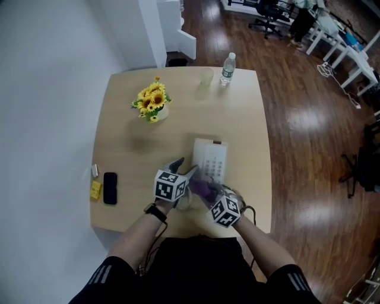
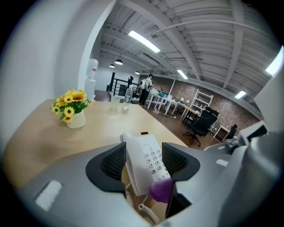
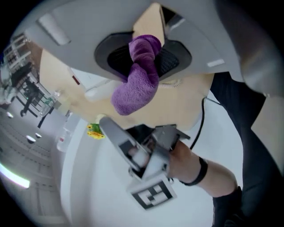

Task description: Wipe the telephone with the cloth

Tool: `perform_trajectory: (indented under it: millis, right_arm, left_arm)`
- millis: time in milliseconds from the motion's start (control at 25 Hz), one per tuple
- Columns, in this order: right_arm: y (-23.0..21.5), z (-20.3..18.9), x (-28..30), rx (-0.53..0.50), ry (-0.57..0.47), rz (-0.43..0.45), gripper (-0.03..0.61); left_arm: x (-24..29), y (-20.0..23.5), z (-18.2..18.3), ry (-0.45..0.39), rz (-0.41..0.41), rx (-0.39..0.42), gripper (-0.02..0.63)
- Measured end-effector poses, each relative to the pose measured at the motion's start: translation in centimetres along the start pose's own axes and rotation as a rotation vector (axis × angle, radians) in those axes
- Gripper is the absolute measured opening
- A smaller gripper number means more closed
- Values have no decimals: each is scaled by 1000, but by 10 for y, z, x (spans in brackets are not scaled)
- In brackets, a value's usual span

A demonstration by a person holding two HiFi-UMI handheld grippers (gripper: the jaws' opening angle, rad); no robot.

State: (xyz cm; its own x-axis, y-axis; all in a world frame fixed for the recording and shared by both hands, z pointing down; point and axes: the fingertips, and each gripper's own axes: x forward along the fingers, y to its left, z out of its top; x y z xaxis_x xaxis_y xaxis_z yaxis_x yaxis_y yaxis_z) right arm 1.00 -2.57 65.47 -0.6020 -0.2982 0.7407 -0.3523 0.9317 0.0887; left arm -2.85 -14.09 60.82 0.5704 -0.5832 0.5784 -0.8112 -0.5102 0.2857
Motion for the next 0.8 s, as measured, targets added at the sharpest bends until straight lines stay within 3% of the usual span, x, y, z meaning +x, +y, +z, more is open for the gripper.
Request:
perform_trajectory:
  millis: [160,280,400,520,800]
  right_arm:
    - [-5,-9,-42,131,-68,-56,132]
    - [-14,-16,-70,230,-111,-100,132]
    - [-22,-19,-95,252,-144,-145,132]
    - [-27,-18,-112,270,-186,-170,132]
    - [-34,-25,-124,292,-195,-182,133]
  left_arm:
    - [54,7,-10,112,66,-64,265]
    - [84,13,-25,194,115,-60,267]
    - [99,27,-36,247,210,-36,267]
    - [107,33,-41,260,269,-26,272]
    - [117,36,-44,231,291,-69,240]
